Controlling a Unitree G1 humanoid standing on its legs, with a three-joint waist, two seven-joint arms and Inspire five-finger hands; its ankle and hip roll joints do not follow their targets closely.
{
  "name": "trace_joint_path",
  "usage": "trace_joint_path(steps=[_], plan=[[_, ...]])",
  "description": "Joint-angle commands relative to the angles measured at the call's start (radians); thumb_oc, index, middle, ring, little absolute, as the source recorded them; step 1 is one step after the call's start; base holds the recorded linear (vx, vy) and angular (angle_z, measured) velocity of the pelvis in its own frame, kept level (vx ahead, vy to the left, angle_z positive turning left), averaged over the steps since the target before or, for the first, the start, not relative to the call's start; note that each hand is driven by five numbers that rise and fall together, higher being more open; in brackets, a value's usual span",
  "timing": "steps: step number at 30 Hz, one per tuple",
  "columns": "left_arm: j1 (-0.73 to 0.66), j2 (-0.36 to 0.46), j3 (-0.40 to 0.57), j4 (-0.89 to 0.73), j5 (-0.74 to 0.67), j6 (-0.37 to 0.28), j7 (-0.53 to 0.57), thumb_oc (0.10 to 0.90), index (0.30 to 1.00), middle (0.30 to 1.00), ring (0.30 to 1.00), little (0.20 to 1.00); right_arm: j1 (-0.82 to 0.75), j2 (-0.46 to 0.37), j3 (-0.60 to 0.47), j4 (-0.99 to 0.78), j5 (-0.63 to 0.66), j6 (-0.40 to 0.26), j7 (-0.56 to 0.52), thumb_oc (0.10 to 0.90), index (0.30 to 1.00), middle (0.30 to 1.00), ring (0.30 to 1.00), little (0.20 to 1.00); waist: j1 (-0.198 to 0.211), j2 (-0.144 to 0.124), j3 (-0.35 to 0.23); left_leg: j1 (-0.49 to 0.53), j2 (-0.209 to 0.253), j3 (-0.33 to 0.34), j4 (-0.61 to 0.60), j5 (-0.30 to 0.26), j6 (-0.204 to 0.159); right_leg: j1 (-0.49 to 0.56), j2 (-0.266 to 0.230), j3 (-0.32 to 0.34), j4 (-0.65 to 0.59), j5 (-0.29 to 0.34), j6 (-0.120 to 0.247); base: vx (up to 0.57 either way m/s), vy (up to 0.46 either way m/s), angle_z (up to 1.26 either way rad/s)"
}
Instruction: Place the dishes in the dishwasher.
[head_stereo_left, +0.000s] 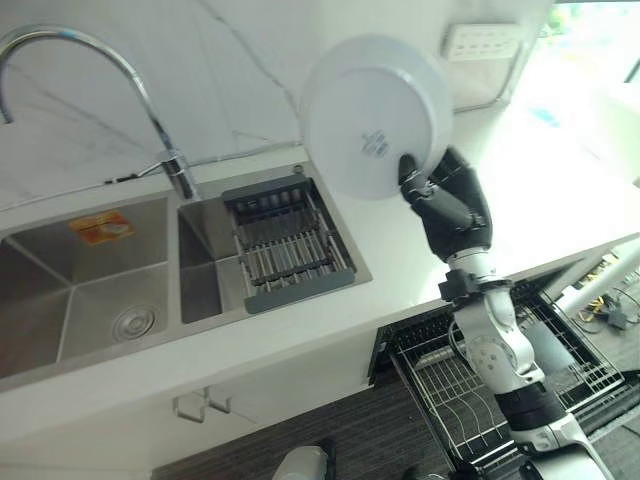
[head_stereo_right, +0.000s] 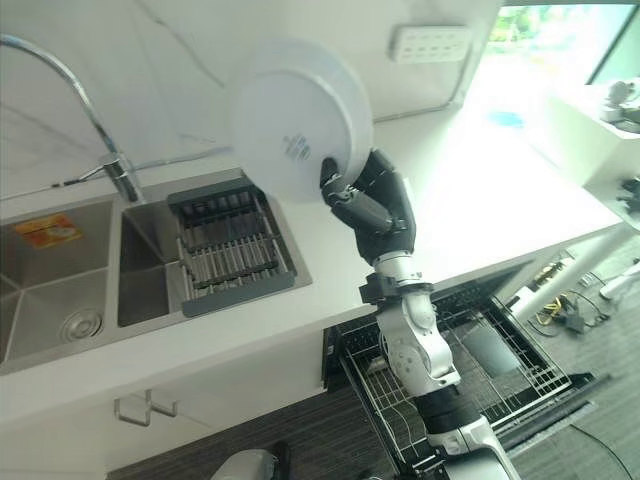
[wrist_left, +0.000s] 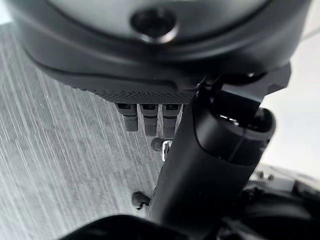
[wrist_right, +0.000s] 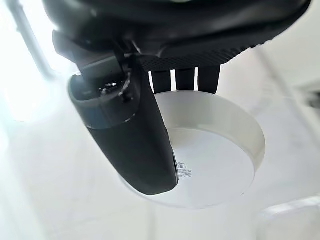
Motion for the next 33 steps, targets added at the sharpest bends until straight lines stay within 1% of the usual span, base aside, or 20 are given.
trace_joint_path(steps=[1,5,11,13,20,27,31,33], plan=[[-0.014,0.028,-0.052,0.036,0.033,-0.015,0.001,0.8,0.9,0.9,0.9,0.9,-0.076,-0.009,-0.1,-0.144,0.029,-0.151,-0.017,0.4,0.3,0.3,0.3,0.3,0.006,-0.026,-0.068,0.025,0.048,0.019,-0.003,-0.149,-0.045,0.03,-0.042,0.053,-0.031,-0.051,0.097,0.02,-0.098,-0.52],[-0.025,0.03,-0.066,0.045,0.023,-0.009,0.007,0.8,0.9,0.9,0.9,0.9,-0.051,-0.019,-0.128,-0.178,0.026,-0.185,-0.045,0.4,0.3,0.3,0.3,0.3,-0.023,-0.024,-0.068,0.042,0.051,0.044,-0.003,-0.162,-0.04,0.02,-0.044,0.081,-0.031,-0.045,0.1,0.01,-0.056,-0.45],[-0.025,0.037,-0.077,0.047,0.026,-0.004,0.006,0.8,0.9,0.9,0.9,0.9,-0.002,-0.034,-0.186,-0.238,-0.025,-0.22,-0.132,0.4,0.3,0.3,0.3,0.3,-0.061,-0.016,-0.067,0.059,0.048,0.073,-0.003,-0.179,-0.032,0.002,-0.047,0.119,-0.031,-0.038,0.109,0.0,-0.038,-0.32],[-0.019,0.039,-0.078,0.043,0.029,-0.001,0.007,0.8,0.9,0.9,0.9,0.9,0.039,-0.039,-0.217,-0.249,-0.019,-0.235,-0.154,0.4,0.3,0.3,0.3,0.3,-0.077,-0.013,-0.063,0.065,0.046,0.078,-0.003,-0.186,-0.028,-0.005,-0.047,0.139,-0.031,-0.034,0.113,0.0,-0.027,-0.22],[-0.003,0.041,-0.076,0.022,0.023,0.009,0.008,0.8,0.9,0.9,0.9,0.9,0.145,-0.055,-0.301,-0.225,0.019,-0.268,-0.157,0.4,0.3,0.3,0.3,0.3,-0.108,-0.005,-0.052,0.062,0.044,0.078,-0.003,-0.192,-0.025,-0.021,-0.045,0.176,-0.031,-0.029,0.119,-0.01,-0.007,-0.19],[0.008,0.044,-0.057,-0.006,0.008,0.02,-0.001,0.8,0.9,0.9,0.9,0.9,0.197,-0.059,-0.359,-0.162,0.04,-0.263,-0.132,0.4,0.3,0.3,0.3,0.3,-0.122,0.001,-0.043,0.045,0.042,0.08,-0.003,-0.184,-0.027,-0.041,-0.05,0.182,-0.031,-0.022,0.121,-0.03,0.013,-0.06],[0.012,0.042,-0.046,-0.02,0.008,0.03,0.0,0.8,0.9,0.9,0.9,0.9,0.229,-0.05,-0.371,-0.115,0.01,-0.246,-0.13,0.4,0.3,0.3,0.3,0.3,-0.123,0.0,-0.041,0.045,0.045,0.082,-0.003,-0.182,-0.03,-0.04,-0.051,0.178,-0.031,-0.024,0.121,0.0,-0.003,-0.07],[0.014,0.043,-0.04,-0.024,0.01,0.035,0.0,0.8,0.9,0.9,0.9,0.9,0.246,-0.044,-0.372,-0.091,0.028,-0.227,-0.118,0.4,0.3,0.3,0.3,0.3,-0.125,-0.001,-0.037,0.048,0.046,0.082,-0.003,-0.183,-0.032,-0.035,-0.052,0.175,-0.031,-0.025,0.121,0.0,0.0,0.0]])
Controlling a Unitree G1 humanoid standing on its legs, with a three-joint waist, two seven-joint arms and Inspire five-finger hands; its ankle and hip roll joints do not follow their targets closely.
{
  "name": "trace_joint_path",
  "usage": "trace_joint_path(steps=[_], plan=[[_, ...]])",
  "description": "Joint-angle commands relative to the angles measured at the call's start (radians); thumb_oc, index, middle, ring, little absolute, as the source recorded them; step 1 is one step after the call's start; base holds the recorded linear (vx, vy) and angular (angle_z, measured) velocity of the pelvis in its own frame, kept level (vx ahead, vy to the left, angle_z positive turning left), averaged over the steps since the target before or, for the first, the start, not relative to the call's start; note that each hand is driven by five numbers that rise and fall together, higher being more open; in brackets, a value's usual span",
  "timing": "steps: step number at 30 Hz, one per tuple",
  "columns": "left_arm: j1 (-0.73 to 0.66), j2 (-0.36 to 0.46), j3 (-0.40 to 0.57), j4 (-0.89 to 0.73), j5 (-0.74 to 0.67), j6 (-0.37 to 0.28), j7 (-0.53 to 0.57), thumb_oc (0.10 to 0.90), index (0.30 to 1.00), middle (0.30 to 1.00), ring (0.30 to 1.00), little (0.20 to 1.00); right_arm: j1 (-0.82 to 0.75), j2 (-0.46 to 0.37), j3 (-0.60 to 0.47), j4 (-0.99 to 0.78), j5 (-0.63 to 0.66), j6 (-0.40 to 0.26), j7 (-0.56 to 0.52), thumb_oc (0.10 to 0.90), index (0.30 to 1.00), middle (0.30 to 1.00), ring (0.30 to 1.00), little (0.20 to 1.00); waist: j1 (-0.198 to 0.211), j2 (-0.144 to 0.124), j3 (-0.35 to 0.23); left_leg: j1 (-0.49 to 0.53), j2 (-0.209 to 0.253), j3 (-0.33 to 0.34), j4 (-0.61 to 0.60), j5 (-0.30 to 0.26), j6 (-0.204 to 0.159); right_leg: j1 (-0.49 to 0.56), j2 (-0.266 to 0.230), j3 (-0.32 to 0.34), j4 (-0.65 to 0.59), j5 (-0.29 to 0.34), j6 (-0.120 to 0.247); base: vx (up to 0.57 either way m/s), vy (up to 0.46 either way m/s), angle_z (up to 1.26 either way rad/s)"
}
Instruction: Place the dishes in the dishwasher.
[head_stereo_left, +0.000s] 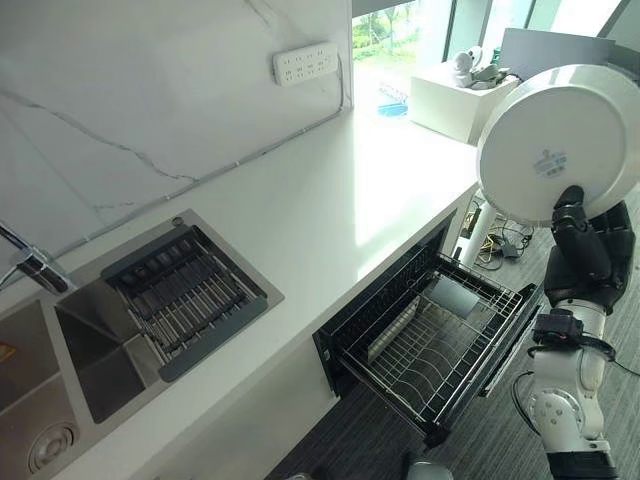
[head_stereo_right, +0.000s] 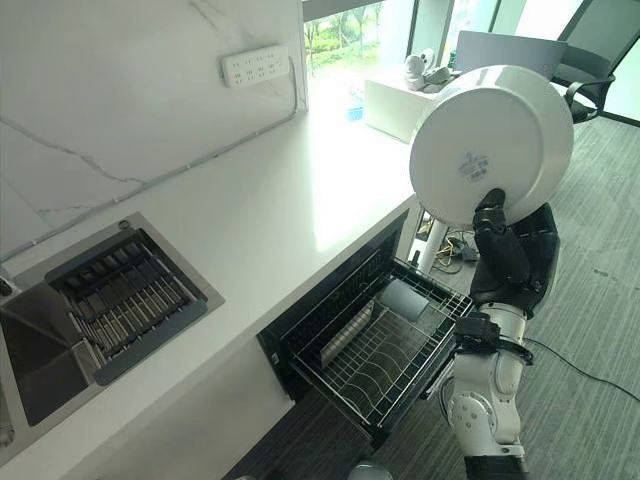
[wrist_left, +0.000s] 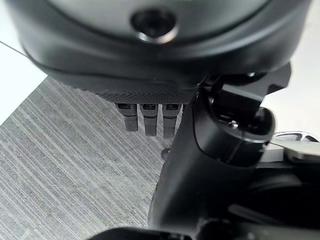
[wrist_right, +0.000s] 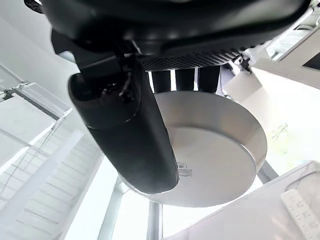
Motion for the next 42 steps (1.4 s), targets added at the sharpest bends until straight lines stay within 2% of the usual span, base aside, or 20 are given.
trace_joint_path(steps=[1,8,14,21,26,30,34,35,42], plan=[[-0.033,0.041,0.023,-0.046,-0.01,0.001,-0.013,0.8,0.9,0.9,0.9,0.9,-0.085,-0.022,-0.07,-0.068,-0.007,-0.065,0.074,0.4,0.3,0.3,0.3,0.3,0.007,-0.023,0.02,-0.001,0.005,-0.12,0.025,-0.16,-0.026,0.066,-0.086,-0.007,-0.015,-0.077,0.123,0.0,0.0,0.0],[-0.035,0.041,0.02,-0.079,-0.024,0.029,-0.01,0.8,0.9,0.9,0.9,0.9,-0.066,0.004,-0.027,0.075,-0.019,-0.056,0.066,0.4,0.3,0.3,0.3,0.3,0.011,-0.016,0.036,0.0,0.002,-0.125,0.025,-0.158,-0.029,0.072,-0.093,-0.018,-0.015,-0.081,0.123,0.0,0.0,0.0],[-0.032,0.038,0.014,-0.095,-0.028,0.034,-0.009,0.8,0.9,0.9,0.9,0.9,-0.059,0.045,0.002,0.27,-0.03,-0.055,0.064,0.4,0.3,0.3,0.3,0.3,0.022,-0.009,0.046,-0.001,-0.005,-0.136,0.025,-0.157,-0.026,0.077,-0.097,-0.022,-0.015,-0.083,0.122,0.02,0.004,0.05],[-0.034,0.041,0.007,-0.104,-0.029,0.043,-0.017,0.8,0.9,0.9,0.9,0.9,-0.062,0.045,0.018,0.363,-0.067,-0.019,0.069,0.4,0.3,0.3,0.3,0.3,0.03,-0.002,0.056,-0.001,-0.011,-0.149,0.025,-0.155,-0.027,0.083,-0.1,-0.028,-0.015,-0.085,0.118,0.01,0.001,0.03],[-0.033,0.047,0.004,-0.116,-0.015,0.043,-0.029,0.8,0.9,0.9,0.9,0.9,-0.077,0.009,0.056,0.437,-0.252,0.097,0.038,0.4,0.3,0.3,0.3,0.3,0.044,0.004,0.064,-0.003,-0.018,-0.16,0.025,-0.154,-0.03,0.088,-0.106,-0.035,-0.015,-0.086,0.115,0.0,0.007,0.02],[-0.038,0.049,-0.011,-0.111,-0.006,0.039,-0.032,0.8,0.9,0.9,0.9,0.9,-0.13,-0.027,0.097,0.529,-0.332,0.148,-0.007,0.4,0.3,0.3,0.3,0.3,0.065,0.005,0.065,-0.005,-0.023,-0.171,0.025,-0.152,-0.033,0.092,-0.109,-0.044,-0.015,-0.087,0.115,0.01,0.007,0.06],[-0.042,0.049,-0.022,-0.114,-0.018,0.045,-0.033,0.8,0.9,0.9,0.9,0.9,-0.19,-0.065,0.118,0.587,-0.454,0.172,-0.102,0.4,0.3,0.3,0.3,0.3,0.084,0.012,0.07,-0.008,-0.03,-0.181,0.025,-0.149,-0.035,0.096,-0.115,-0.051,-0.015,-0.085,0.114,0.01,0.044,0.15],[-0.042,0.048,-0.026,-0.117,-0.021,0.046,-0.037,0.8,0.9,0.9,0.9,0.9,-0.211,-0.083,0.136,0.595,-0.535,0.202,-0.155,0.4,0.3,0.3,0.3,0.3,0.092,0.017,0.073,-0.011,-0.034,-0.186,0.025,-0.148,-0.035,0.097,-0.119,-0.056,-0.015,-0.084,0.113,-0.01,0.088,0.04],[-0.033,0.042,-0.022,-0.12,-0.015,0.038,-0.046,0.8,0.9,0.9,0.9,0.9,-0.261,-0.142,0.18,0.636,-0.799,0.283,-0.343,0.4,0.3,0.3,0.3,0.3,0.117,0.025,0.079,-0.021,-0.047,-0.201,0.025,-0.145,-0.034,0.099,-0.129,-0.07,-0.015,-0.08,0.115,0.0,0.053,0.07]])
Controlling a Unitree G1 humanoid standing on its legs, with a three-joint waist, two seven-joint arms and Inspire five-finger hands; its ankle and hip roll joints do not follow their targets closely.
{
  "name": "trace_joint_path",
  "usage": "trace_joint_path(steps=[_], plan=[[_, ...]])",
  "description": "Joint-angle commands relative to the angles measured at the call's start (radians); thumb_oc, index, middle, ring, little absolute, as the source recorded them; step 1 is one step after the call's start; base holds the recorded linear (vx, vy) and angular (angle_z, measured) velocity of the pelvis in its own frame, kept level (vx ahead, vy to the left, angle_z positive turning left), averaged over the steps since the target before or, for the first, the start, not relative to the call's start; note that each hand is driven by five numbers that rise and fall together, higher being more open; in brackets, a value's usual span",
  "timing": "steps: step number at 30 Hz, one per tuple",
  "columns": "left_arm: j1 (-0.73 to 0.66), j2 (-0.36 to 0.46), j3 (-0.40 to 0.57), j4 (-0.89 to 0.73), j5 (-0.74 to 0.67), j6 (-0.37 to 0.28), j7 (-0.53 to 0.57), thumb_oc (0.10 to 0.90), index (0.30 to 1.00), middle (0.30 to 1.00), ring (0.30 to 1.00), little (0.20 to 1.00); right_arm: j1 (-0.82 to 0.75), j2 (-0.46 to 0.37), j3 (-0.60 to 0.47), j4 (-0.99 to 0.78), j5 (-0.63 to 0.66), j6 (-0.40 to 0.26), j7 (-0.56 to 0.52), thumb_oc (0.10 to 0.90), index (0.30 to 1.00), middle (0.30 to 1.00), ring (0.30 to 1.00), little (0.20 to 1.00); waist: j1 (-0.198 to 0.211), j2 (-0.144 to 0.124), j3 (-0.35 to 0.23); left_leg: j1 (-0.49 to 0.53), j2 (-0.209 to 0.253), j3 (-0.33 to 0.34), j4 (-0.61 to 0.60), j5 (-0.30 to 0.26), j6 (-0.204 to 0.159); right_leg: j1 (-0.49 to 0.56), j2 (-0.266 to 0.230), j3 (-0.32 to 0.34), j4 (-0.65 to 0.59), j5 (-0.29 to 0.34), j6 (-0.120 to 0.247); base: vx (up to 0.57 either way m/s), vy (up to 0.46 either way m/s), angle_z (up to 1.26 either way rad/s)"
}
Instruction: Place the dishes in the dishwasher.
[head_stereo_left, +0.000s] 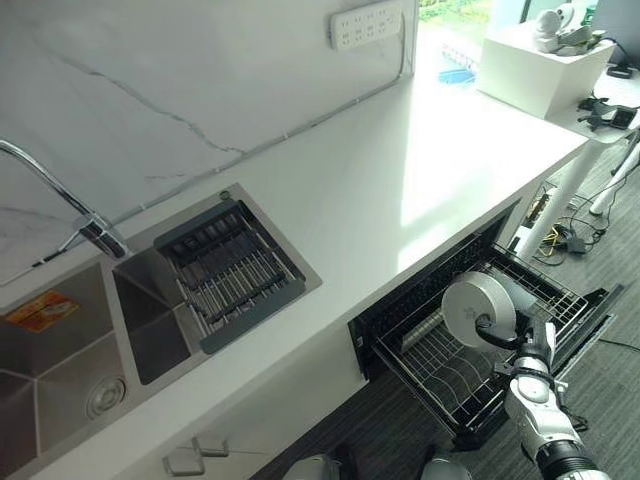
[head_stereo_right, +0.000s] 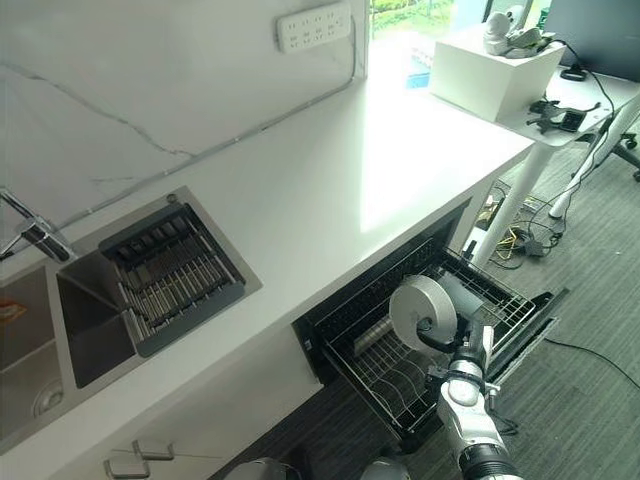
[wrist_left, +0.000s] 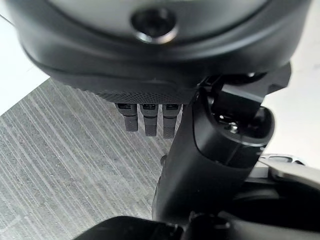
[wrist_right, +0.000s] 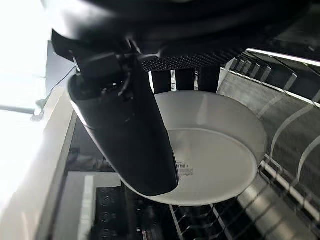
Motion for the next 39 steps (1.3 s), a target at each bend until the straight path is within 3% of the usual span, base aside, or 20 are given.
trace_joint_path(steps=[1,5,11,13,18,24,25,29,39], plan=[[-0.003,0.041,-0.016,-0.023,-0.007,-0.011,-0.029,0.8,0.9,0.9,0.9,0.9,-0.134,-0.06,0.01,-0.055,-0.205,-0.049,-0.132,0.4,0.3,0.3,0.3,0.3,0.024,-0.037,-0.015,-0.042,0.018,-0.147,0.059,-0.16,-0.071,0.054,-0.068,-0.019,-0.013,-0.083,0.097,-0.01,0.059,0.06],[0.001,0.036,-0.014,-0.027,-0.018,-0.026,-0.039,0.8,0.9,0.9,0.9,0.9,-0.158,-0.093,0.059,-0.054,-0.408,-0.021,-0.213,0.4,0.3,0.3,0.3,0.3,0.037,-0.031,-0.008,-0.051,0.007,-0.164,0.059,-0.159,-0.069,0.05,-0.068,-0.02,-0.013,-0.083,0.095,0.0,0.063,0.15],[0.016,0.036,0.007,-0.033,0.017,-0.043,-0.057,0.8,0.9,0.9,0.9,0.9,-0.184,-0.173,0.182,-0.037,-0.752,0.081,-0.27,0.4,0.3,0.3,0.3,0.3,0.063,-0.04,0.001,-0.076,0.003,-0.19,0.059,-0.151,-0.07,0.038,-0.063,-0.027,-0.013,-0.08,0.096,0.02,0.033,0.08],[0.003,0.047,-0.001,-0.032,0.002,-0.045,-0.058,0.8,0.9,0.9,0.9,0.9,-0.21,-0.186,0.236,0.005,-0.79,0.104,-0.305,0.4,0.3,0.3,0.3,0.3,0.073,-0.045,0.015,-0.086,0.009,-0.192,0.059,-0.153,-0.072,0.033,-0.062,-0.035,-0.013,-0.082,0.099,-0.05,-0.058,0.18],[-0.043,0.064,-0.01,-0.027,-0.025,-0.054,-0.064,0.8,0.9,0.9,0.9,0.9,-0.266,-0.196,0.306,0.061,-0.815,0.142,-0.334,0.4,0.3,0.3,0.3,0.3,0.085,-0.05,0.054,-0.127,0.009,-0.209,0.059,-0.14,-0.072,0.001,-0.056,-0.043,-0.013,-0.073,0.096,-0.09,-0.044,0.02],[-0.132,0.078,-0.059,-0.03,-0.092,-0.077,-0.071,0.8,0.9,0.9,0.9,0.9,-0.423,-0.191,0.434,0.165,-0.83,0.233,-0.329,0.4,0.3,0.3,0.3,0.3,0.107,-0.031,0.12,-0.209,-0.001,-0.236,0.059,-0.113,-0.071,-0.068,-0.044,-0.037,-0.013,-0.063,0.085,-0.14,-0.007,0.03],[-0.148,0.08,-0.057,-0.04,-0.094,-0.066,-0.073,0.8,0.9,0.9,0.9,0.9,-0.431,-0.184,0.45,0.162,-0.834,0.284,-0.338,0.4,0.3,0.3,0.3,0.3,0.109,-0.027,0.132,-0.22,-0.001,-0.242,0.059,-0.108,-0.071,-0.078,-0.042,-0.036,-0.013,-0.059,0.082,-0.07,-0.01,0.06],[-0.184,0.07,-0.09,-0.019,-0.149,-0.079,-0.054,0.8,0.9,0.9,0.9,0.9,-0.488,-0.154,0.501,0.269,-0.772,0.286,-0.334,0.4,0.3,0.3,0.3,0.3,0.119,-0.008,0.165,-0.26,-0.009,-0.247,0.059,-0.093,-0.075,-0.108,-0.041,-0.046,-0.013,-0.054,0.075,-0.09,0.013,0.14],[-0.237,0.048,-0.107,-0.011,-0.21,-0.101,-0.06,0.8,0.9,0.9,0.9,0.9,-0.546,-0.081,0.568,0.293,-0.777,0.334,-0.274,0.4,0.3,0.3,0.3,0.3,0.117,0.022,0.212,-0.314,-0.012,-0.24,0.059,-0.077,-0.085,-0.165,-0.046,-0.048,-0.013,-0.044,0.069,-0.04,0.024,0.01]])
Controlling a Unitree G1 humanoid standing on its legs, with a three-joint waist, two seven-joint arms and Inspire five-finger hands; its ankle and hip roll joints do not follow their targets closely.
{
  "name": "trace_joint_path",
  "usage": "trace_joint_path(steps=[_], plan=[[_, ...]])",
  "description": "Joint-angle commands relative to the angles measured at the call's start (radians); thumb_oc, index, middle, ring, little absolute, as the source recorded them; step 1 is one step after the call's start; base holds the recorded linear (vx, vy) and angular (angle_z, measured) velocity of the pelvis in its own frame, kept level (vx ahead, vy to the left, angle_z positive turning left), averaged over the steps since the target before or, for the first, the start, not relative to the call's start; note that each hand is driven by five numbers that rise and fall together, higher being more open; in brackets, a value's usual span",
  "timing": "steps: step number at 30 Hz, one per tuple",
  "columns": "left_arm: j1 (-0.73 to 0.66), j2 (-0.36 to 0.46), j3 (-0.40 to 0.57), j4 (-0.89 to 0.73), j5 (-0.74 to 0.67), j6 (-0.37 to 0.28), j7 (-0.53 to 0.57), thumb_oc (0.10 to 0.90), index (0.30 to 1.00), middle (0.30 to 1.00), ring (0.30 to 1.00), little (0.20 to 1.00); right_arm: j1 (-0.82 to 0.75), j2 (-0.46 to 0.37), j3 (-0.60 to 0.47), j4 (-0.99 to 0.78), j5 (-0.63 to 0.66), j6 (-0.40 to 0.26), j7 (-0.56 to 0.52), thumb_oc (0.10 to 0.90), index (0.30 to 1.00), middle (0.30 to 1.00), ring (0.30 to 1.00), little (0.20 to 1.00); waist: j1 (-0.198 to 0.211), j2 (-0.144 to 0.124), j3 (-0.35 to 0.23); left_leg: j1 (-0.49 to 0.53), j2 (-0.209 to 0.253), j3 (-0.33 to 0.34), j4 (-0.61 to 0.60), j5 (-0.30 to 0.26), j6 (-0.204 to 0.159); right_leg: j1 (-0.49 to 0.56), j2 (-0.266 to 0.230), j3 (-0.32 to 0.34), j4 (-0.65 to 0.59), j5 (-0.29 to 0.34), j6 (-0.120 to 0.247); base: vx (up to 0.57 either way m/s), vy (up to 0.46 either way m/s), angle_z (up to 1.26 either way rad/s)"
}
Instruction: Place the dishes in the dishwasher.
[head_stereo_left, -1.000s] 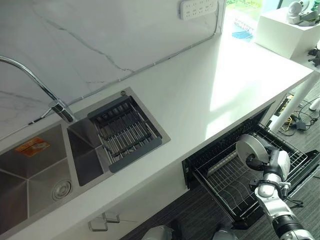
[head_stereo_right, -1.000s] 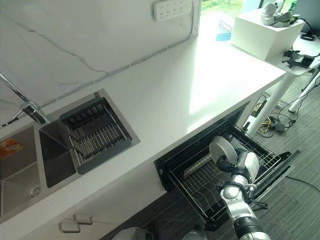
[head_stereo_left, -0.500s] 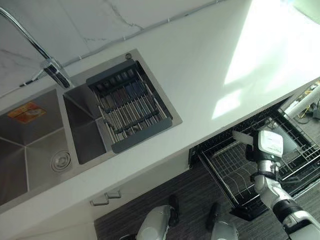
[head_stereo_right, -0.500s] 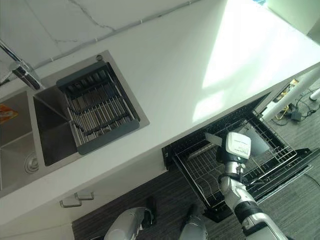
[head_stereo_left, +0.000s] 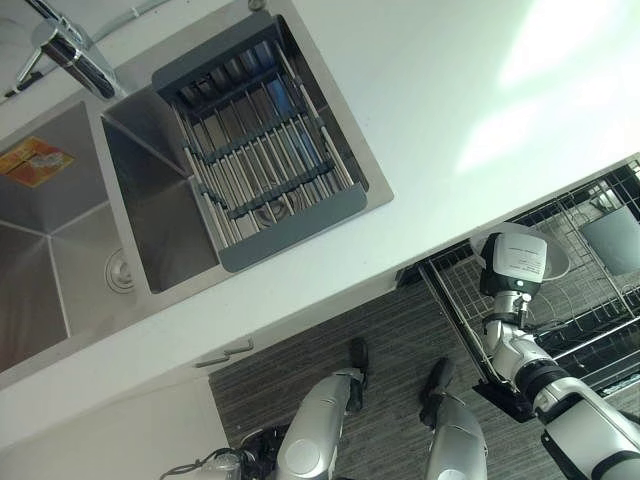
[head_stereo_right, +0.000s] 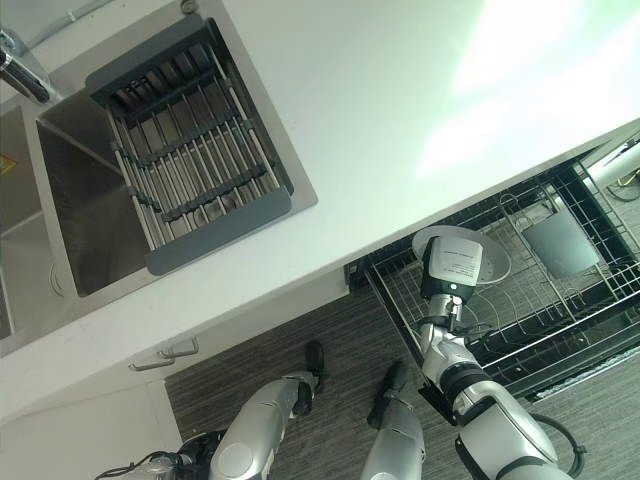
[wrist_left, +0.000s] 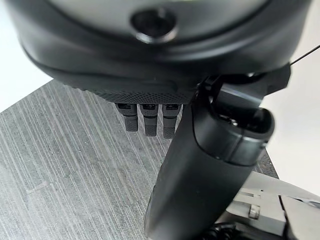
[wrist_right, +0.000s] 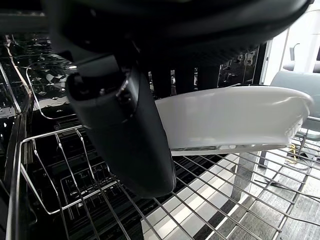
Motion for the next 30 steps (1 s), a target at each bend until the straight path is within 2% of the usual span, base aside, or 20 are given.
trace_joint_path(steps=[1,2,6,9,15,17,21,22,23,24,27,29,30], plan=[[-0.015,0.002,-0.022,-0.013,-0.066,-0.029,-0.017,0.8,0.9,0.9,0.9,0.9,-0.091,-0.012,0.05,-0.023,0.02,0.004,0.032,0.416,0.324,0.324,0.324,0.324,-0.003,0.008,-0.041,-0.036,0.013,-0.167,0.027,-0.153,-0.118,0.04,-0.021,0.023,0.002,-0.121,0.074,0.0,0.0,0.0],[-0.018,0.002,-0.022,-0.014,-0.069,-0.027,-0.016,0.8,0.9,0.9,0.9,0.9,-0.089,-0.009,0.052,-0.022,0.032,0.012,0.037,0.8,0.9,0.9,0.9,0.9,-0.004,0.008,-0.039,-0.038,0.013,-0.167,0.027,-0.152,-0.118,0.038,-0.021,0.022,0.002,-0.12,0.074,0.0,0.0,0.0],[-0.033,-0.011,-0.033,-0.006,-0.084,-0.036,-0.006,0.8,0.9,0.9,0.9,0.9,-0.063,0.042,0.044,0.008,0.203,-0.003,0.105,0.8,0.9,0.9,0.9,0.9,-0.009,0.012,-0.028,-0.047,0.012,-0.163,0.027,-0.149,-0.12,0.026,-0.025,0.021,0.002,-0.114,0.073,-0.02,0.007,0.0],[-0.044,-0.017,-0.037,0.003,-0.097,-0.044,-0.006,0.8,0.9,0.9,0.9,0.9,-0.036,0.094,0.012,0.06,0.34,-0.023,0.226,0.8,0.9,0.9,0.9,0.9,-0.015,0.014,-0.021,-0.048,0.012,-0.156,0.027,-0.149,-0.119,0.021,-0.027,0.022,0.002,-0.11,0.071,0.0,0.0,0.0],[-0.065,-0.023,-0.042,0.019,-0.117,-0.053,-0.009,0.8,0.9,0.9,0.9,0.9,-0.001,0.147,-0.048,0.129,0.437,-0.046,0.334,0.8,0.9,0.9,0.9,0.9,-0.025,0.011,-0.018,-0.044,0.017,-0.145,0.027,-0.15,-0.118,0.018,-0.032,0.022,0.002,-0.103,0.07,0.0,0.0,0.0],[-0.074,-0.025,-0.039,0.02,-0.116,-0.045,-0.007,0.8,0.9,0.9,0.9,0.9,0.007,0.155,-0.061,0.142,0.435,-0.057,0.351,0.8,0.9,0.9,0.9,0.9,-0.028,0.009,-0.022,-0.039,0.02,-0.139,0.027,-0.151,-0.119,0.021,-0.032,0.021,0.002,-0.101,0.07,0.0,-0.006,0.02],[-0.074,-0.029,-0.04,0.025,-0.115,-0.041,0.001,0.8,0.9,0.9,0.9,0.9,0.014,0.161,-0.072,0.146,0.443,-0.055,0.31,0.8,0.9,0.9,0.9,0.9,-0.031,0.005,-0.028,-0.027,0.023,-0.135,0.027,-0.153,-0.119,0.029,-0.031,0.02,0.002,-0.1,0.068,0.01,-0.017,0.03],[-0.07,-0.032,-0.039,0.027,-0.114,-0.04,0.005,0.8,0.9,0.9,0.9,0.9,0.021,0.157,-0.081,0.134,0.492,-0.078,0.265,0.8,0.9,0.9,0.9,0.9,-0.035,0.002,-0.034,-0.017,0.028,-0.131,0.027,-0.154,-0.119,0.037,-0.028,0.019,0.002,-0.1,0.065,0.0,-0.022,0.09],[-0.07,-0.032,-0.039,0.027,-0.114,-0.04,0.005,0.8,0.9,0.9,0.9,0.9,0.021,0.157,-0.081,0.134,0.492,-0.078,0.265,0.8,0.9,0.9,0.9,0.9,-0.035,0.002,-0.034,-0.017,0.028,-0.131,0.027,-0.154,-0.119,0.037,-0.028,0.019,0.002,-0.1,0.065,0.03,-0.02,0.11],[-0.062,-0.035,-0.04,0.024,-0.121,-0.038,0.011,0.8,0.9,0.9,0.9,0.9,0.02,0.155,-0.095,0.102,0.579,-0.118,0.218,0.8,0.9,0.9,0.9,0.9,-0.039,0.0,-0.038,-0.006,0.03,-0.133,0.027,-0.154,-0.121,0.047,-0.026,0.021,0.002,-0.101,0.063,0.04,0.0,0.07],[-0.04,-0.036,-0.026,0.012,-0.121,-0.035,0.024,0.8,0.9,0.9,0.9,0.9,0.03,0.149,-0.132,-0.005,0.653,-0.11,0.163,0.8,0.9,0.9,0.9,0.9,-0.053,-0.011,-0.042,0.009,0.038,-0.12,0.027,-0.156,-0.122,0.056,-0.024,0.029,0.002,-0.1,0.066,0.03,-0.003,0.0],[-0.032,-0.037,-0.017,0.005,-0.133,-0.029,0.038,0.8,0.9,0.9,0.9,0.9,0.056,0.137,-0.16,-0.097,0.634,-0.104,0.11,0.8,0.9,0.9,0.9,0.9,-0.071,-0.02,-0.04,0.015,0.045,-0.109,0.027,-0.158,-0.121,0.056,-0.015,0.039,0.002,-0.101,0.065,-0.01,0.006,-0.04],[-0.017,-0.04,0.003,0.001,-0.14,-0.033,0.042,0.8,0.9,0.9,0.9,0.9,0.084,0.105,-0.176,-0.208,0.554,-0.082,0.1,0.8,0.9,0.9,0.9,0.9,-0.091,-0.027,-0.038,0.024,0.051,-0.098,0.027,-0.162,-0.12,0.056,-0.007,0.052,0.002,-0.102,0.064,-0.01,0.022,-0.11]])
